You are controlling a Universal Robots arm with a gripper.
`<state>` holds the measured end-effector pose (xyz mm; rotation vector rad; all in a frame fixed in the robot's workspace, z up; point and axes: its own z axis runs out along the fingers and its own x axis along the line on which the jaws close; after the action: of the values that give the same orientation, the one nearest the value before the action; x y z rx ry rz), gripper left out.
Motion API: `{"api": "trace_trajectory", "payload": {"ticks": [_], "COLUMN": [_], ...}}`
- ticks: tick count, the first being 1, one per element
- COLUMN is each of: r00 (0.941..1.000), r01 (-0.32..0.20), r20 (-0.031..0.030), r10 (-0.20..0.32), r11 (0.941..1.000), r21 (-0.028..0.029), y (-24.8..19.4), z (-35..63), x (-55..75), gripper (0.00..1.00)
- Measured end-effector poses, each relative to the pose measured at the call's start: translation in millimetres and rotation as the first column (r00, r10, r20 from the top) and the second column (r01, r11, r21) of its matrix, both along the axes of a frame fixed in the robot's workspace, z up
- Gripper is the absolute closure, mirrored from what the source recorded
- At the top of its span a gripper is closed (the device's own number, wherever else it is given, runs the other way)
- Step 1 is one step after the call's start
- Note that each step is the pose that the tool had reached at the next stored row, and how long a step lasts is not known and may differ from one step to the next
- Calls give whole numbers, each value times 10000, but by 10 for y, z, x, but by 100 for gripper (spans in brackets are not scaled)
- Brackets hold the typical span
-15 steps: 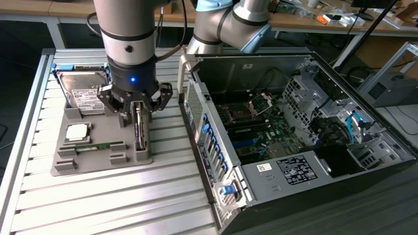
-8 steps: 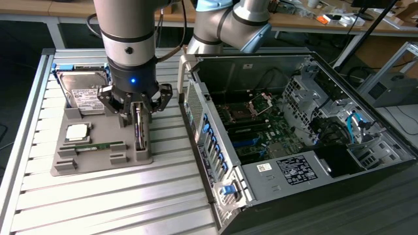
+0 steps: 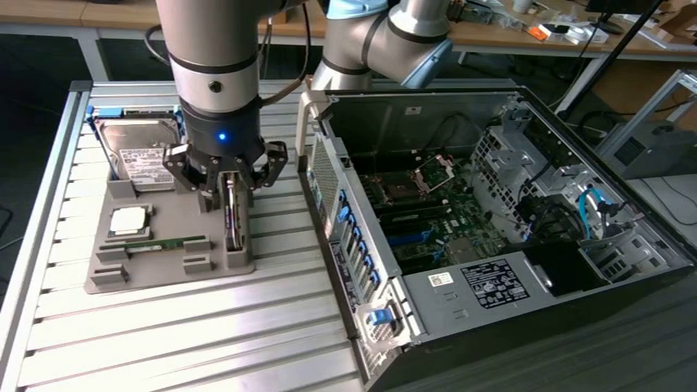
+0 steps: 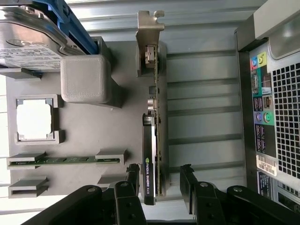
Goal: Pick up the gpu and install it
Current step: 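Pick up the gpu and move the gpu toward the slot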
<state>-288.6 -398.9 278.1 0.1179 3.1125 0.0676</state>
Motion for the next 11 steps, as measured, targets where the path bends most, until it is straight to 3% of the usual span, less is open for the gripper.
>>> {"api": "trace_trajectory", "payload": {"ticks": [11], "r00": [10000], "r01": [0], "r20": [0], "r10": [0], "r11": [10000], "r21": [0], "y": [0], "z": [-39], "x": [0], "gripper": [52]}}
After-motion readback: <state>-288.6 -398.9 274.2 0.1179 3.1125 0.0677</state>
